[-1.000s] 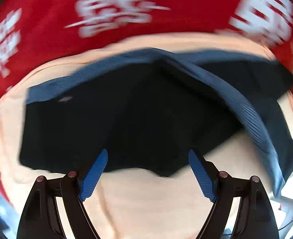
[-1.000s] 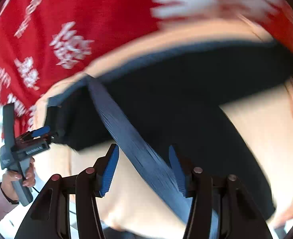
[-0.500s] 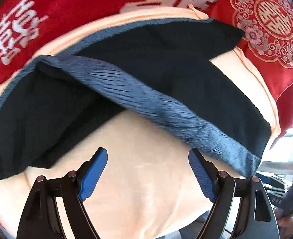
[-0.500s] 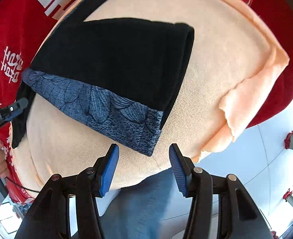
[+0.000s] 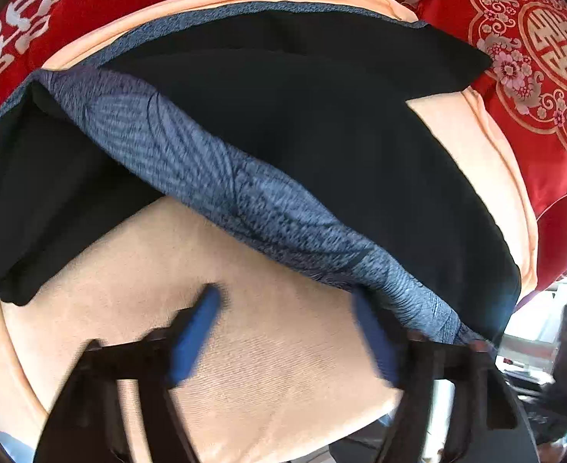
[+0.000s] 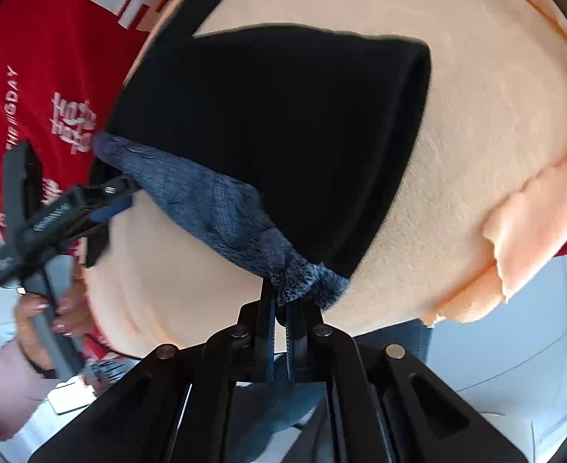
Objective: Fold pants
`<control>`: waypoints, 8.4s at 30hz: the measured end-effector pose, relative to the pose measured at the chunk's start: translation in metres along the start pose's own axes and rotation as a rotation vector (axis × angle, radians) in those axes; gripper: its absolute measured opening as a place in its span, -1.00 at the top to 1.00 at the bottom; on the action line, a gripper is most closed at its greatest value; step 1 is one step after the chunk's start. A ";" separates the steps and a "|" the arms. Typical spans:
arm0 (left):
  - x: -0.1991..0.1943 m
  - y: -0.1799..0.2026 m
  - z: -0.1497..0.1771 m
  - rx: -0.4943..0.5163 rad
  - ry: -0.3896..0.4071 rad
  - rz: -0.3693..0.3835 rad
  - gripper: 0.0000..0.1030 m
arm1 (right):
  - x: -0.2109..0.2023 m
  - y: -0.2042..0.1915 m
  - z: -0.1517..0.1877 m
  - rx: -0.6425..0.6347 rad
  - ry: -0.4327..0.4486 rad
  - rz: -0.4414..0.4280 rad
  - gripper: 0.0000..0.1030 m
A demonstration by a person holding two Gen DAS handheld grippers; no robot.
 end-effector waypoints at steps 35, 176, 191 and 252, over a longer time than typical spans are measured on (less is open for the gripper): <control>-0.043 -0.118 -0.100 -0.354 0.159 -0.418 -0.41 | -0.006 -0.128 -0.287 -0.381 -0.083 -0.029 -0.46; -0.081 -0.130 0.066 -0.404 -0.039 -0.368 -0.66 | 0.071 -0.149 -0.125 -0.402 -0.070 0.510 -0.52; -0.063 -0.101 0.021 -0.325 -0.049 -0.357 -0.66 | 0.050 -0.110 -0.133 -0.315 -0.058 0.507 -0.52; -0.039 -0.090 -0.111 -0.284 0.045 -0.388 -0.66 | -0.008 -0.107 -0.306 -0.293 0.200 0.329 -0.52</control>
Point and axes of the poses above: each gripper's, at about its wrist camera, not at the fingertips, and x roughly the way its jaws point, y to its right, z to its underside, the point moved 5 cm from there along x, roughly the way its jaws point, and after that the axes turned 1 degree about -x, right-handed, at the moved point
